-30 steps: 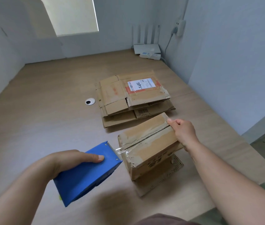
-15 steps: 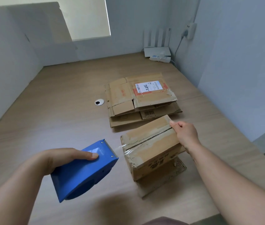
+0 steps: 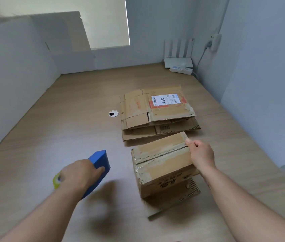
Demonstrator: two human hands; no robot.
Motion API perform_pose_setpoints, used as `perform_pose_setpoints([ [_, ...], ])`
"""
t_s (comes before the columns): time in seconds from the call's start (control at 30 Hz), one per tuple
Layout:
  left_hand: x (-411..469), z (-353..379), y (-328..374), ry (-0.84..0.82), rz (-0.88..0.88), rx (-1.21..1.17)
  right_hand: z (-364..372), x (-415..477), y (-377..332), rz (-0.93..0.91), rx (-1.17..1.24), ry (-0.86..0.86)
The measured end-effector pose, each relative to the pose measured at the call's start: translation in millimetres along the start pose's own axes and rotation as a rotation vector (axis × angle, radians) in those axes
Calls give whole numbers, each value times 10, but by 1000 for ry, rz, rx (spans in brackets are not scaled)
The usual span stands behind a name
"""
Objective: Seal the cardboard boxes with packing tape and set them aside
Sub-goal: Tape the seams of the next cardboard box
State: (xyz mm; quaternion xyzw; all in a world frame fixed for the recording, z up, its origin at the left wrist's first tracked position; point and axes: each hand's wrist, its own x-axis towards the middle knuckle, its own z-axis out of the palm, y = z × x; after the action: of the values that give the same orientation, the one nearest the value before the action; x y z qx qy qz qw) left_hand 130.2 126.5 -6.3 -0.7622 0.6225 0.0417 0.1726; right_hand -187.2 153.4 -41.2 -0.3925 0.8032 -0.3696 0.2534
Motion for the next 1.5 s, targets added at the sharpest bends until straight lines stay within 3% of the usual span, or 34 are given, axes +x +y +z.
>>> perform_pose_setpoints([
  [0.13, 49, 232, -22, 33, -33, -224, 126, -48, -17, 49, 13, 20],
  [0.3, 84, 632, 88, 55, -16, -222, 198, -43, 0, 65, 16, 43],
  [0.47, 59, 690, 135, 32, -82, -374, 178, -28, -6, 44, -16, 37],
  [0.53, -10, 571, 231, 137, -108, -561, 175, -34, -2, 41, -22, 30],
  [0.63, -353, 243, 659, 248, 82, -827, 174, -44, -6, 35, -22, 34],
  [0.73, -656, 177, 1141, 161, 224, -891, 177, -51, -13, 19, -28, 29],
  [0.93, -425, 203, 1171, -101, -32, -1042, 124, -52, 0, -30, -116, -35],
  [1.07, -451, 114, 1273, -91, -134, -858, 86, -89, -173, -24, -466, -173],
  [1.17, -462, 98, 1345, -28, -187, -753, 135, -146, -275, 4, -563, -181],
  [1.27, -423, 120, 1336, 8, -188, -757, 145, -75, -222, -19, -488, -156],
  [1.4, -398, 173, 1255, 1, -163, -842, 80, 22, -55, -30, -190, -137],
  [1.5, -377, 162, 1039, -66, -30, -1016, 48, 55, -36, -83, -130, -141],
])
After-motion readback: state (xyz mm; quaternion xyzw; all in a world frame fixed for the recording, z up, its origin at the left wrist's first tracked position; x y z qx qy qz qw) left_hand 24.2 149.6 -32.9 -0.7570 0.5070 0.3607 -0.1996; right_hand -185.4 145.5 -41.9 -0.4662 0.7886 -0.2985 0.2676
